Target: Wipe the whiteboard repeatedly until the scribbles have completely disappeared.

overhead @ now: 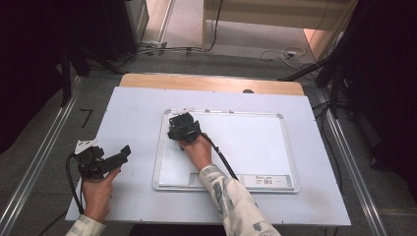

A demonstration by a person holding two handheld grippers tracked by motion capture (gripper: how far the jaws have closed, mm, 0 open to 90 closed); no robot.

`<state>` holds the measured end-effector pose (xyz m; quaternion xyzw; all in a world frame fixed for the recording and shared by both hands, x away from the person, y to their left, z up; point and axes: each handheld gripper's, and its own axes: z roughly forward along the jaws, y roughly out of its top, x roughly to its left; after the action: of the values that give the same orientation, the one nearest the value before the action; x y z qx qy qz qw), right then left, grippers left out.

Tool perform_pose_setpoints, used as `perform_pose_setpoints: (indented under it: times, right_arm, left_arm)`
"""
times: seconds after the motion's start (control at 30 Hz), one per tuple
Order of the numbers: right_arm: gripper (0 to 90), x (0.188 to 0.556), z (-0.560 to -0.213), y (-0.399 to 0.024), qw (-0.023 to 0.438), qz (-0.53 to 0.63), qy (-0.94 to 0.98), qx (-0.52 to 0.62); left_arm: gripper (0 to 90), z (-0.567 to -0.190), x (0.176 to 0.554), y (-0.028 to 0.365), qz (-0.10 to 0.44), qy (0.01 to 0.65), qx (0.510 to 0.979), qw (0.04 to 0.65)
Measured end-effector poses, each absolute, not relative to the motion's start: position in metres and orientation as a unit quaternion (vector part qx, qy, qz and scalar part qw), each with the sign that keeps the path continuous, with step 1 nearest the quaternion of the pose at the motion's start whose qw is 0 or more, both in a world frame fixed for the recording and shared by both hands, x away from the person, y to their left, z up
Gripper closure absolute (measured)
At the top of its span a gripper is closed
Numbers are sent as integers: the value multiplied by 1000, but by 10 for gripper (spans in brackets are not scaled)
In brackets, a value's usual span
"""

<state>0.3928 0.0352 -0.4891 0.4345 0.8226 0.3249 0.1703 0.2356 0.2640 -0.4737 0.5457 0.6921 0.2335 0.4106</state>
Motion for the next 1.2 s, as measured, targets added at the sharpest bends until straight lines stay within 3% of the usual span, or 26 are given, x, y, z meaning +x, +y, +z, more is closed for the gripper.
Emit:
perform_pose_setpoints:
  times: [0.23,0.43,1.07,1.2]
  right_arm:
    - [359,375,-490,56,175,325,817,442]
    - [358,383,-490,55,170,332,815,442]
    - [359,423,-486,-12,194,306,790,494]
    - [359,423,-487,-11,202,302,786,500]
  left_arm:
    - [38,-473,236,264,234,691,547,411]
    - [38,-473,235,266,233,692,544,414]
    - [38,-474,232,270,230,698,537,414]
    - [38,-473,232,269,229,697,538,416]
